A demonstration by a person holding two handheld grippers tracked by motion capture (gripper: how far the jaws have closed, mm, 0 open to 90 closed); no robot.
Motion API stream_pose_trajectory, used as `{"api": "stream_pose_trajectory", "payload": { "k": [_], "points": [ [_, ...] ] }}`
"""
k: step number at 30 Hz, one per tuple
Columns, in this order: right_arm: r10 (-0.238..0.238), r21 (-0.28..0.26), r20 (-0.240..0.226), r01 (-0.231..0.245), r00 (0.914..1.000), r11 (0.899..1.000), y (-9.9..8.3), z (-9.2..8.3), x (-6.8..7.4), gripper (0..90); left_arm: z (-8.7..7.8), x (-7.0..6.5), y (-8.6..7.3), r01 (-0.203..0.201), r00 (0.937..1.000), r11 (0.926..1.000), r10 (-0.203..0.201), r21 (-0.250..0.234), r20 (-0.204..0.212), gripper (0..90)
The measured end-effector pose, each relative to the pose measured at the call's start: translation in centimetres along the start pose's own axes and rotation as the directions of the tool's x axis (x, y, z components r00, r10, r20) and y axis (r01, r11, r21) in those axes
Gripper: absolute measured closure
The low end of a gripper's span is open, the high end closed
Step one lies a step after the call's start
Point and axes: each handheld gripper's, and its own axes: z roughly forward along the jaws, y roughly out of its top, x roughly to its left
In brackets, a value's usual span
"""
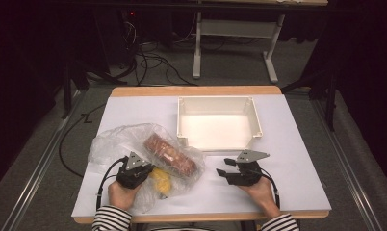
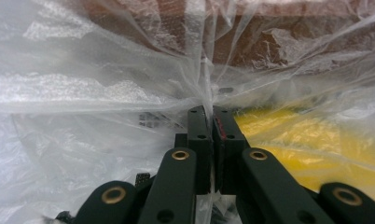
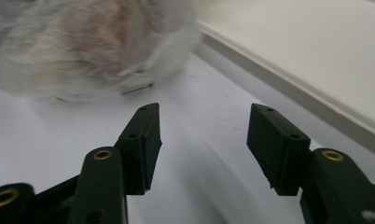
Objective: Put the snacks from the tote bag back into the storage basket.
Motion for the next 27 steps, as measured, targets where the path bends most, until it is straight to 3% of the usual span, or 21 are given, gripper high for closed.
{"api": "stream_pose_trajectory", "payload": {
  "k": [2, 9, 13, 16, 17, 20, 27],
  "points": [
    [-0.053, 0.005, -0.042, 0.054, 0.9977, 0.999, 0.6, 0.7, 1.5, 41.8, 0.1, -0.3, 0.1, -0.001, 0.9999, 1.0, 0.001, -0.004, 0.014, 88.0],
    [-0.036, 0.017, -0.099, 0.038, 0.9944, 0.999, 1.8, 2.4, 2.3, 35.3, 0.3, -0.6, 0.2, -0.007, 0.9996, 1.0, 0.007, -0.002, 0.027, 88.3],
    [-0.044, 0.027, -0.103, 0.047, 0.9938, 0.999, 2.4, 3.2, 2.5, 36.4, 0.4, -0.8, 0.3, -0.015, 0.9992, 0.9999, 0.015, -0.003, 0.036, 88.2],
    [-0.04, 0.029, -0.118, 0.043, 0.9922, 0.999, 2.4, 3.6, 2.6, 41.4, 0.4, -0.9, 0.3, -0.02, 0.9989, 0.9998, 0.02, -0.004, 0.042, 88.3],
    [-0.051, 0.027, -0.125, 0.055, 0.9908, 0.998, 2.5, 3.8, 2.8, 49.3, 0.4, -1.0, 0.3, -0.025, 0.9987, 0.9997, 0.025, -0.003, 0.045, 88.3],
    [-0.051, 0.033, -0.15, 0.056, 0.9873, 0.998, 2.6, 4.2, 2.8, 61.7, 0.4, -1.1, 0.4, -0.029, 0.9985, 0.9996, 0.029, -0.003, 0.046, 88.3],
    [-0.04, 0.047, -0.14, 0.047, 0.9894, 0.998, 2.6, 4.2, 2.6, 87.4, 0.5, -1.3, 0.4, -0.024, 0.9973, 0.9997, 0.024, -0.004, 0.069, 88.2]
  ]
}}
